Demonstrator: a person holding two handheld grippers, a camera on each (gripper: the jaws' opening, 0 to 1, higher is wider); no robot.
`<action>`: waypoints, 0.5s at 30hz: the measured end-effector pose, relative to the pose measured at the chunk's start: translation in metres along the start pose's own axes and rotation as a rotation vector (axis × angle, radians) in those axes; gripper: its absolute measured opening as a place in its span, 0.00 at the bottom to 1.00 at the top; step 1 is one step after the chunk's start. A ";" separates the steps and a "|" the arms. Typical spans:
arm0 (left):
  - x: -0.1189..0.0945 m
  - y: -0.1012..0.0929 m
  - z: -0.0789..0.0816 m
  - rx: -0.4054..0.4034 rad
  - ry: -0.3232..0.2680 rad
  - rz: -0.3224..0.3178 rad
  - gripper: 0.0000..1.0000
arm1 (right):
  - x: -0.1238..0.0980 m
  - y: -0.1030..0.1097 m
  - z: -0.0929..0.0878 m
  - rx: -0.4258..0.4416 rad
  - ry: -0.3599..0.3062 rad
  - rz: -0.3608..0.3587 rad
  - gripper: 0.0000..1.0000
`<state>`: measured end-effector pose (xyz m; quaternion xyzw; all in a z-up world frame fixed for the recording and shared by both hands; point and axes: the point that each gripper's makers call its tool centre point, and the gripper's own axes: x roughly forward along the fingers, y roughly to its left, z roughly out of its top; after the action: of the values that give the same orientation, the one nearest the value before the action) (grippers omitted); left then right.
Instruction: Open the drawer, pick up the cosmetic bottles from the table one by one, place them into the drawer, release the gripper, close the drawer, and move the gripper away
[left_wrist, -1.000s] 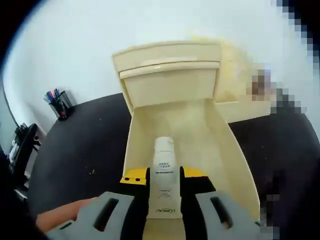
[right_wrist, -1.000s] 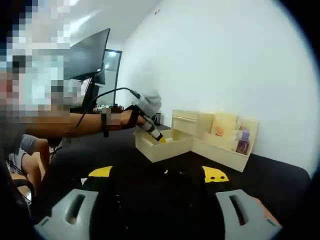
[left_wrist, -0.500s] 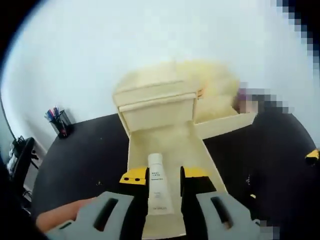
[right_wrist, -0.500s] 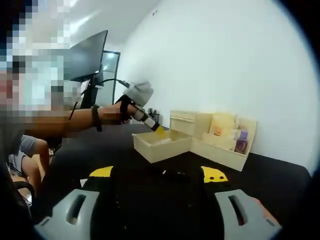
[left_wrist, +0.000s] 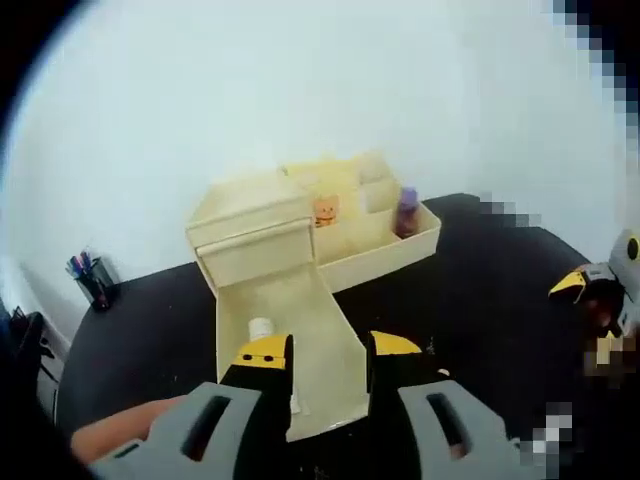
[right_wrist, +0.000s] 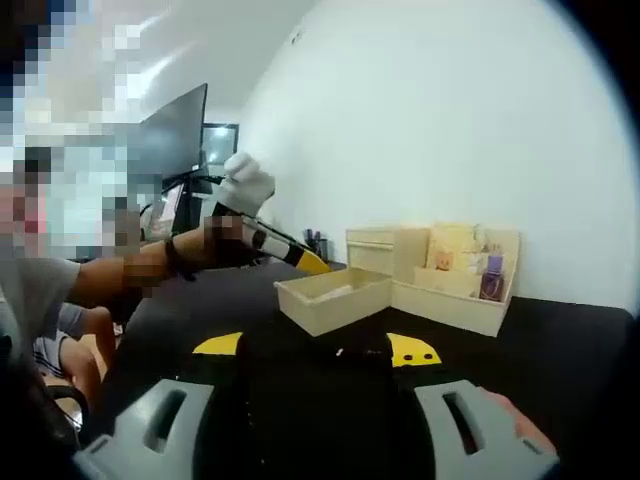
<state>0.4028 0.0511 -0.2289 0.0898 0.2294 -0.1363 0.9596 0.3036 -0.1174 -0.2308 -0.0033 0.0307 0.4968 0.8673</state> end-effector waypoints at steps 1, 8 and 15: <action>-0.002 -0.003 0.000 0.021 -0.008 -0.008 0.26 | 0.000 0.002 -0.001 -0.002 0.005 0.006 0.50; -0.016 -0.021 -0.010 0.102 -0.062 -0.061 0.30 | 0.000 0.017 -0.004 -0.044 0.025 0.080 0.49; -0.025 -0.049 -0.023 0.083 -0.120 -0.184 0.31 | -0.006 0.038 -0.007 -0.067 0.033 0.177 0.46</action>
<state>0.3565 0.0155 -0.2427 0.0996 0.1730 -0.2384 0.9504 0.2677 -0.1036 -0.2367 -0.0378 0.0287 0.5720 0.8189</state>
